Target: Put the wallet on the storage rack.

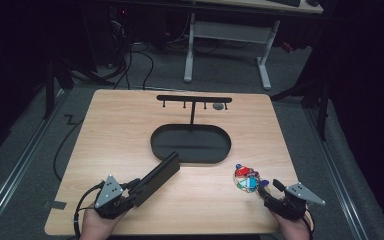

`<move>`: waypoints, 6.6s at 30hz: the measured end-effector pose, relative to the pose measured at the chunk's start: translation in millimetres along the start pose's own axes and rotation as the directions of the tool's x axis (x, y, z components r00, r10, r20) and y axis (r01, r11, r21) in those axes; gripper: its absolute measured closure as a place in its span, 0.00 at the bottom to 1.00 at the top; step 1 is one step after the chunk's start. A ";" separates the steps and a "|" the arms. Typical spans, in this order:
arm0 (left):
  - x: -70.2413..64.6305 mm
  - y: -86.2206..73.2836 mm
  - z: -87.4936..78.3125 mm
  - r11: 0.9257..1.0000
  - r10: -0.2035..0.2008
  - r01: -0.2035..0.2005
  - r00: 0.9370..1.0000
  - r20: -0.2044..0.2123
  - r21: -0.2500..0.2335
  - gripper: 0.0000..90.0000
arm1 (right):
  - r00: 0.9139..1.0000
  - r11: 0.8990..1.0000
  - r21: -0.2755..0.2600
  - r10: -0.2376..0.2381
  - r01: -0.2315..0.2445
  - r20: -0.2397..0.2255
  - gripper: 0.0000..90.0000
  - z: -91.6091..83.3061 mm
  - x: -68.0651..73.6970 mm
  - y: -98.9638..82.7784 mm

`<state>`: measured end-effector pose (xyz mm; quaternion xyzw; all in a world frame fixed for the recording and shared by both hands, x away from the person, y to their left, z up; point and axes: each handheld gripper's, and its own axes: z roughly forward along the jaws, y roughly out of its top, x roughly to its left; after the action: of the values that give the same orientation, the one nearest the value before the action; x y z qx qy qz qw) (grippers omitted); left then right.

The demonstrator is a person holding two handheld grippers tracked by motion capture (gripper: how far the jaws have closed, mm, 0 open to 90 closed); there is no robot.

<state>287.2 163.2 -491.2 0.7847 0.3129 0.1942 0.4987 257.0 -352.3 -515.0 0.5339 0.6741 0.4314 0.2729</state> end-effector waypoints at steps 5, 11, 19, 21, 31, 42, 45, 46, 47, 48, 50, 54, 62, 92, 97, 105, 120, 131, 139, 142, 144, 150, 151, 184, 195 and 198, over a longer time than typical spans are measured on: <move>-5.9 6.6 0.9 0.997 0.051 -0.049 0.998 -0.030 0.059 0.75 | 1.000 1.000 0.003 0.014 -0.014 -0.017 0.37 2.4 -1.7 -0.8; -4.2 20.4 7.7 0.986 0.051 -0.045 0.998 -0.032 0.162 0.75 | 0.999 1.000 -0.001 0.021 -0.021 -0.039 0.37 4.7 -2.5 0.1; -3.9 36.7 13.4 0.954 0.093 -0.084 0.995 -0.019 0.289 0.74 | 0.998 1.000 -0.009 0.018 -0.019 -0.067 0.37 4.6 -3.5 1.8; -3.1 39.6 15.2 0.946 0.098 -0.094 0.995 0.003 0.311 0.75 | 0.998 1.000 -0.014 0.019 -0.020 -0.067 0.37 3.5 -3.2 2.5; -6.0 57.8 26.0 0.873 0.171 -0.176 0.984 0.053 0.455 0.73 | 0.998 1.000 -0.020 0.020 -0.022 -0.064 0.37 0.8 -2.2 2.9; -0.7 67.8 35.3 0.832 0.151 -0.170 0.985 0.080 0.528 0.76 | 0.998 1.000 -0.013 0.019 -0.020 -0.059 0.37 1.8 -3.2 2.5; -0.7 68.0 35.3 0.829 0.155 -0.183 0.983 0.097 0.529 0.78 | 0.998 1.000 -0.012 0.021 -0.022 -0.059 0.37 1.6 -3.5 2.4; 0.0 68.2 35.3 0.828 0.146 -0.181 0.983 0.107 0.531 0.79 | 0.998 1.000 -0.012 0.022 -0.022 -0.059 0.37 1.5 -3.4 2.4; 0.6 68.6 35.3 0.824 0.146 -0.186 0.982 0.118 0.535 0.79 | 0.998 1.000 -0.012 0.021 -0.022 -0.059 0.37 1.4 -3.4 2.5; 1.1 69.0 35.4 0.820 0.148 -0.193 0.981 0.125 0.538 0.80 | 0.998 1.000 -0.011 0.022 -0.023 -0.059 0.37 1.2 -3.1 2.5; 1.2 69.9 36.1 0.813 0.163 -0.211 0.977 0.136 0.543 0.81 | 0.998 1.000 -0.012 0.023 -0.024 -0.059 0.37 1.0 -2.7 2.7; -2.5 72.6 37.7 0.791 0.216 -0.260 0.966 0.145 0.554 0.83 | 0.998 1.000 -0.014 0.020 -0.021 -0.059 0.37 0.8 -2.4 2.8; -11.8 86.3 30.5 0.784 0.323 -0.364 0.931 0.170 0.502 0.83 | 0.998 1.000 -0.015 0.023 -0.024 -0.057 0.37 0.0 -3.2 2.6; -8.6 130.4 62.5 0.721 0.584 -0.590 0.800 0.138 0.363 0.83 | 0.999 1.000 -0.012 0.023 -0.024 -0.046 0.37 -1.5 -4.8 1.2; -6.3 138.1 72.0 0.707 0.612 -0.612 0.781 0.127 0.355 0.83 | 0.999 1.000 -0.012 0.027 -0.028 -0.041 0.37 -3.7 -5.9 0.3; -1.5 149.6 93.7 0.694 0.642 -0.636 0.759 0.109 0.337 0.83 | 0.999 0.999 -0.015 0.033 -0.033 -0.032 0.37 -7.3 -8.4 -1.2; -5.9 160.3 147.9 0.634 0.711 -0.708 0.692 0.126 0.311 0.83 | 0.999 0.999 -0.009 0.041 -0.041 -0.031 0.37 -8.2 -10.9 -3.7; 13.5 151.0 171.9 0.653 0.689 -0.687 0.713 0.126 0.317 0.83 | 0.998 0.998 -0.011 0.054 -0.055 -0.036 0.37 -9.0 -12.9 -4.6; 20.3 141.9 189.5 0.617 0.707 -0.702 0.693 0.141 0.355 0.83 | 0.997 0.998 -0.016 0.063 -0.064 -0.046 0.37 -8.8 -13.9 -5.3; 23.5 140.7 192.3 0.619 0.705 -0.702 0.694 0.143 0.354 0.83 | 0.997 0.998 -0.015 0.058 -0.059 -0.050 0.37 -8.4 -13.7 -5.4; 25.1 140.4 192.9 0.621 0.704 -0.701 0.696 0.144 0.351 0.83 | 0.997 0.998 -0.011 0.060 -0.061 -0.050 0.37 -8.1 -13.1 -5.7; 28.4 133.7 194.7 0.592 0.724 -0.720 0.673 0.154 0.362 0.82 | 0.996 0.998 -0.009 0.068 -0.068 -0.054 0.37 -8.0 -13.0 -6.2; 28.8 132.2 195.3 0.585 0.727 -0.722 0.669 0.155 0.368 0.82 | 0.996 0.998 -0.009 0.068 -0.068 -0.054 0.37 -8.0 -13.0 -6.3; 30.7 113.1 201.4 0.657 0.568 -0.594 0.795 0.213 0.464 0.62 | 0.996 0.998 0.003 0.066 -0.066 -0.057 0.37 -6.9 -13.5 -6.8; 28.3 116.7 190.3 0.695 0.546 -0.575 0.813 0.202 0.431 0.61 | 0.996 0.998 0.004 0.065 -0.065 -0.056 0.37 -6.9 -13.5 -6.6; 26.4 115.8 187.5 0.701 0.545 -0.573 0.814 0.200 0.425 0.61 | 0.996 0.998 0.004 0.065 -0.065 -0.055 0.37 -6.9 -13.9 -6.6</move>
<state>456.5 21.8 -466.8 0.9436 0.0825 0.2318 0.2214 252.0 -368.0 -518.7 0.5437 0.6643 0.4537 0.2394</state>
